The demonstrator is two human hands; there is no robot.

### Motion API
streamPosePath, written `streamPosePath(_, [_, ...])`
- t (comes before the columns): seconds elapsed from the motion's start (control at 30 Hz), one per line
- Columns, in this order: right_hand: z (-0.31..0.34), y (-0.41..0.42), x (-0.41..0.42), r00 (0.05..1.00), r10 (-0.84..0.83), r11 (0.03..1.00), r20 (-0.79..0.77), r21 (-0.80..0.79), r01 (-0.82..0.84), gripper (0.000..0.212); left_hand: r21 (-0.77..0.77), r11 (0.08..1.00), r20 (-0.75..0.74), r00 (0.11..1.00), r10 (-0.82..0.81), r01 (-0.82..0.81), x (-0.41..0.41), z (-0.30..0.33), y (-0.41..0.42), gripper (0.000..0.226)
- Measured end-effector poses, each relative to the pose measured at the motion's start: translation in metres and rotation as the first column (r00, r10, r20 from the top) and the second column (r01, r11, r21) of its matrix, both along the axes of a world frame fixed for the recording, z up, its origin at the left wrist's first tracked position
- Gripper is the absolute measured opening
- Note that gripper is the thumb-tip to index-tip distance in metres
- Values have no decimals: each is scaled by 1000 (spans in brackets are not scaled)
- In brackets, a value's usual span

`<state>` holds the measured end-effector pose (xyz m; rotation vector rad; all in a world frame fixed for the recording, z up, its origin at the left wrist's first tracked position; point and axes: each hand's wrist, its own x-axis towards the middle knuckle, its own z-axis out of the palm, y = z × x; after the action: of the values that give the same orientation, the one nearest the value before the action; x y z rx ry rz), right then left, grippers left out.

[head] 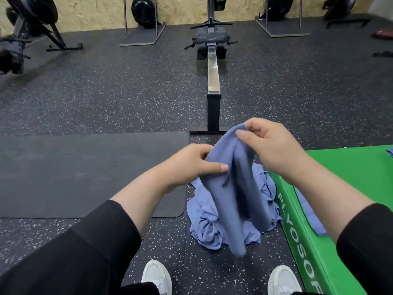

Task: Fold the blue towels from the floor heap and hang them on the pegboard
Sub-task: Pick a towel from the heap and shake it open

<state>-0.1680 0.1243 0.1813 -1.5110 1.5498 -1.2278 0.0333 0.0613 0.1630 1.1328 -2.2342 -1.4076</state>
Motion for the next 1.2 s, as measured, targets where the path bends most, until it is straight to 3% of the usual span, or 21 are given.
streamPosePath(0.07, [-2,0,-10,998,-47,999,30,-5,47,11,-23,1000,112,994,-8,11,5,-4,-2,26])
streamPosePath(0.2, [-13,0,-32,987,-141,990,-81,-3,141,12,-100,995,335,942,19,16,14,-6,-4,28])
streamPosePath(0.33, [-18,3,-40,976,-211,977,-48,29,213,16,-241,970,464,881,92,26,24,-7,-8,31])
streamPosePath(0.5, [-17,6,-43,965,-263,961,-7,83,263,27,-372,922,371,894,250,-104,31,-4,-13,5])
streamPosePath(0.67, [-14,8,-46,952,-301,950,-47,78,304,18,-423,898,398,865,305,-122,41,-6,-23,11])
streamPosePath(0.77, [-18,7,-51,945,-320,941,-72,86,326,31,-490,856,429,810,400,-163,48,-9,-34,14])
streamPosePath(0.87, [-20,6,-56,927,-356,926,-117,92,367,37,-542,802,329,815,477,-251,57,-11,-43,13])
streamPosePath(1.07, [-22,5,-57,909,-358,916,-211,107,386,12,-551,757,205,822,531,-351,65,-11,-48,13])
streamPosePath(1.2, [-20,6,-58,905,-360,915,-227,106,390,10,-554,711,105,811,576,-434,67,-8,-49,15])
